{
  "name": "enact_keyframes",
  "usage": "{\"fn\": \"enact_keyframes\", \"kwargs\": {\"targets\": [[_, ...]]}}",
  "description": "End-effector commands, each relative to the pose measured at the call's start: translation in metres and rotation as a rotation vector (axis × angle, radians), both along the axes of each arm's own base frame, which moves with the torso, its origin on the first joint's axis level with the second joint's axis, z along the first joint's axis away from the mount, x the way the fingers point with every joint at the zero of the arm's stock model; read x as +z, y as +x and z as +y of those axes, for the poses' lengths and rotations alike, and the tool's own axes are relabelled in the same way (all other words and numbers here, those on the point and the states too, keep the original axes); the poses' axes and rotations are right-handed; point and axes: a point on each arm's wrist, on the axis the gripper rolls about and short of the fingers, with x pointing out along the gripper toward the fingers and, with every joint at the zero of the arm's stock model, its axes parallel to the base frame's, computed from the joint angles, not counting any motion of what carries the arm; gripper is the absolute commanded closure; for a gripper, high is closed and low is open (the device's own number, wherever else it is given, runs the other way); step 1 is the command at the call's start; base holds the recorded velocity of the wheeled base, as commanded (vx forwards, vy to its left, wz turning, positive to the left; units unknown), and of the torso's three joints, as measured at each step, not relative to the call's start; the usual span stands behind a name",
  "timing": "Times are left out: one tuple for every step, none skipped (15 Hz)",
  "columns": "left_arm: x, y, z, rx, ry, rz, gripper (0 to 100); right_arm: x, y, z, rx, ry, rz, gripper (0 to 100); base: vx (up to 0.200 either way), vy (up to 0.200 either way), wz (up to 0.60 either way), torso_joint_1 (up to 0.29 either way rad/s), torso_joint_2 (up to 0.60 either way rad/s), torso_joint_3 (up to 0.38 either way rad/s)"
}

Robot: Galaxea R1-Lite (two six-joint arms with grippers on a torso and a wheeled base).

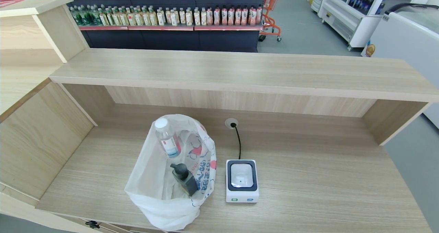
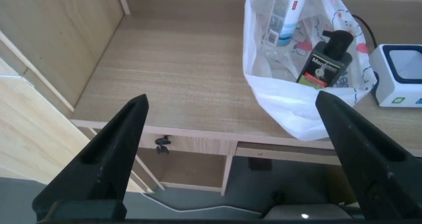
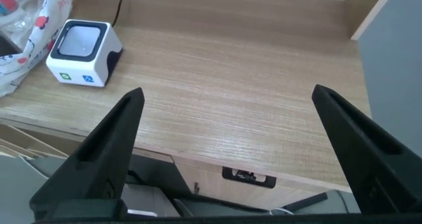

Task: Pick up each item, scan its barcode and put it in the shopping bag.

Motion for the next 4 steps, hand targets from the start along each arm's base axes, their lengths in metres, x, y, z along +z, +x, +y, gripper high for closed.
{"fn": "enact_keyframes", "kwargs": {"targets": [[0.0,0.0,0.0,0.0,0.0,-0.001,0,0.0,0.0002,0.0,0.001,-0.001,0.002,0,0.0,0.0,0.0,0.0,0.0,0.0],[0.0,0.0,0.0,0.0,0.0,-0.001,0,-0.0002,0.0002,0.0,0.001,-0.001,0.003,0,0.0,0.0,0.0,0.0,0.0,0.0],[0.0,0.0,0.0,0.0,0.0,-0.001,0,-0.0002,0.0002,0.0,0.001,-0.001,0.003,0,0.0,0.0,0.0,0.0,0.0,0.0],[0.0,0.0,0.0,0.0,0.0,-0.001,0,-0.0002,0.0002,0.0,0.0,-0.001,0.003,0,0.0,0.0,0.0,0.0,0.0,0.0]]}}
